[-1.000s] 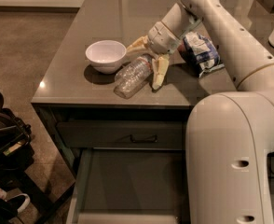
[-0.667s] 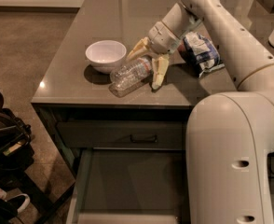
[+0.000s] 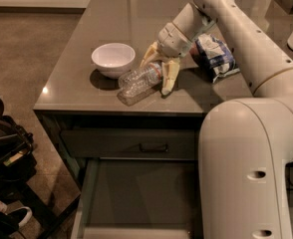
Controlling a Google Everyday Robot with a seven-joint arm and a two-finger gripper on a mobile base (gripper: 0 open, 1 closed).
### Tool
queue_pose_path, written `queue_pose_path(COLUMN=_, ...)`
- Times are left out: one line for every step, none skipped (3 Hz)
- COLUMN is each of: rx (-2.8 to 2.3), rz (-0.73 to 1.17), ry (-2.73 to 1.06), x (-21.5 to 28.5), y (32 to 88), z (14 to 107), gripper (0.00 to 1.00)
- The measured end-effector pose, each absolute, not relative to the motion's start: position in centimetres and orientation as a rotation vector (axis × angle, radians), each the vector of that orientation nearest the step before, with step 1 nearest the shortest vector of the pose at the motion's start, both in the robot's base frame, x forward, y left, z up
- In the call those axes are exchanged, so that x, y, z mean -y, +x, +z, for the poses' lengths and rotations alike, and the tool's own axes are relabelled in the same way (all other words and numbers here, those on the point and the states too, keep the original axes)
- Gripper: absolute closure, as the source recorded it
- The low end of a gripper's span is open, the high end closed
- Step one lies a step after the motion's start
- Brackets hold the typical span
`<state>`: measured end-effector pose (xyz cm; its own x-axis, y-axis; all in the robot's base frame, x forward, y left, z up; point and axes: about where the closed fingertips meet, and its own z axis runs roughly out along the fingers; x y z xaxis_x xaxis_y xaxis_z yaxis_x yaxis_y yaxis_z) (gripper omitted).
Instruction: Place water bottle into middle drawer
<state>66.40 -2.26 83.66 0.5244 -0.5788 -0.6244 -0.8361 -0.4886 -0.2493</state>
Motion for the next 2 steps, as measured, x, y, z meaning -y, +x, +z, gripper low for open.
queue_pose_path(rx=-1.148, rz=0.637, ry=-2.234, x=2.26, y=66.40, z=83.66, gripper=1.00)
queue_pose_path(rx=-1.148, rz=0.637, ry=-2.234, x=2.26, y=66.40, z=83.66, gripper=1.00)
